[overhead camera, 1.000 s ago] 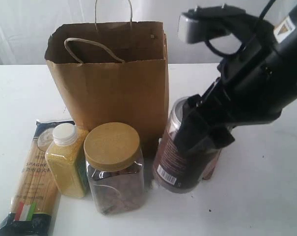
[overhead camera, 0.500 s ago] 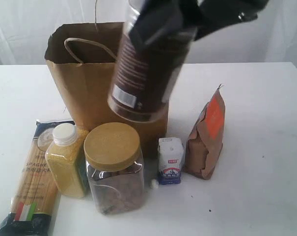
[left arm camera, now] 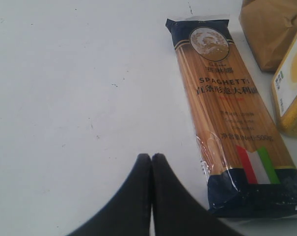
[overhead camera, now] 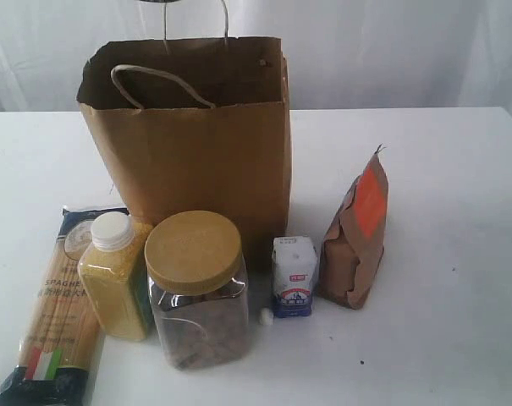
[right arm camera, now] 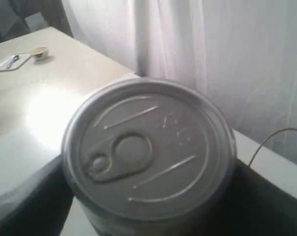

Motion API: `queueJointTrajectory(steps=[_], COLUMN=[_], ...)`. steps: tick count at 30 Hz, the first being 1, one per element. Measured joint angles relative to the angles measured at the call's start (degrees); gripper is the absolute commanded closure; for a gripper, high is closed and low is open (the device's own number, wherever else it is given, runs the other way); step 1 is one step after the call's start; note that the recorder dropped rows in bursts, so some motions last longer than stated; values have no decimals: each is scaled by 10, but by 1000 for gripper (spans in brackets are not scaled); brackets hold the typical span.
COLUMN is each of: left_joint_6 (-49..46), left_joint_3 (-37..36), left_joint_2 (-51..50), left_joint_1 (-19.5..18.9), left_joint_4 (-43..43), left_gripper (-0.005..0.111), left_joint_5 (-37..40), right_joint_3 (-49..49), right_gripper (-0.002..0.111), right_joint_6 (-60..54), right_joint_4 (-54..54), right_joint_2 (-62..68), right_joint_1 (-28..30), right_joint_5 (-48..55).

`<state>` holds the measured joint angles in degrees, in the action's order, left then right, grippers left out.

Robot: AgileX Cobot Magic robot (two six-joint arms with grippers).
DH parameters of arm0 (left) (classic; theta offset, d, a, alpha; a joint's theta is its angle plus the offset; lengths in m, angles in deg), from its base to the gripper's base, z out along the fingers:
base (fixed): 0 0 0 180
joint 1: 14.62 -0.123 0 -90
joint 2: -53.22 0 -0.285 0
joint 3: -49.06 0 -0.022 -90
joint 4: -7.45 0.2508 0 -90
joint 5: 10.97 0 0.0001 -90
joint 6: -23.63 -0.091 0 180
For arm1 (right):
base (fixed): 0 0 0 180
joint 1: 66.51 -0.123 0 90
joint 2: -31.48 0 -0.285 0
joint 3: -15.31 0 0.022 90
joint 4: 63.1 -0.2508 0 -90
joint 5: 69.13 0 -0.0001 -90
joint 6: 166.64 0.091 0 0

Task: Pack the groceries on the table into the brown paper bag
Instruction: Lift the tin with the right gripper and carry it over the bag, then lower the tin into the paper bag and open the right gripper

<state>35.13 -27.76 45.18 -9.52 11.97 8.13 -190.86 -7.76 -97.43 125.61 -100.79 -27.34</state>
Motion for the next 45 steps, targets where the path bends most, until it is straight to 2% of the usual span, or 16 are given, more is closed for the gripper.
queueJointTrajectory(steps=[5, 16, 28, 31, 37, 45], left_joint_6=[0, 0, 0, 0, 0, 0], left_joint_3=[0, 0, 0, 0, 0, 0], left_joint_2=[0, 0, 0, 0, 0, 0], left_joint_1=[0, 0, 0, 0, 0, 0], left_joint_4=[1, 1, 1, 1, 1, 2], left_gripper=[107, 107, 107, 107, 107, 107], left_joint_5=[0, 0, 0, 0, 0, 0], right_joint_3=[0, 0, 0, 0, 0, 0], right_gripper=[78, 78, 78, 73, 51, 49], right_joint_6=[-13, -19, 4, 4, 6, 7], right_joint_4=[0, 62, 63, 57, 38, 35], right_joint_2=[47, 139, 187, 198, 212, 224], right_joint_1=[0, 0, 0, 0, 0, 0], right_joint_5=[-51, -52, -59, -61, -61, -61])
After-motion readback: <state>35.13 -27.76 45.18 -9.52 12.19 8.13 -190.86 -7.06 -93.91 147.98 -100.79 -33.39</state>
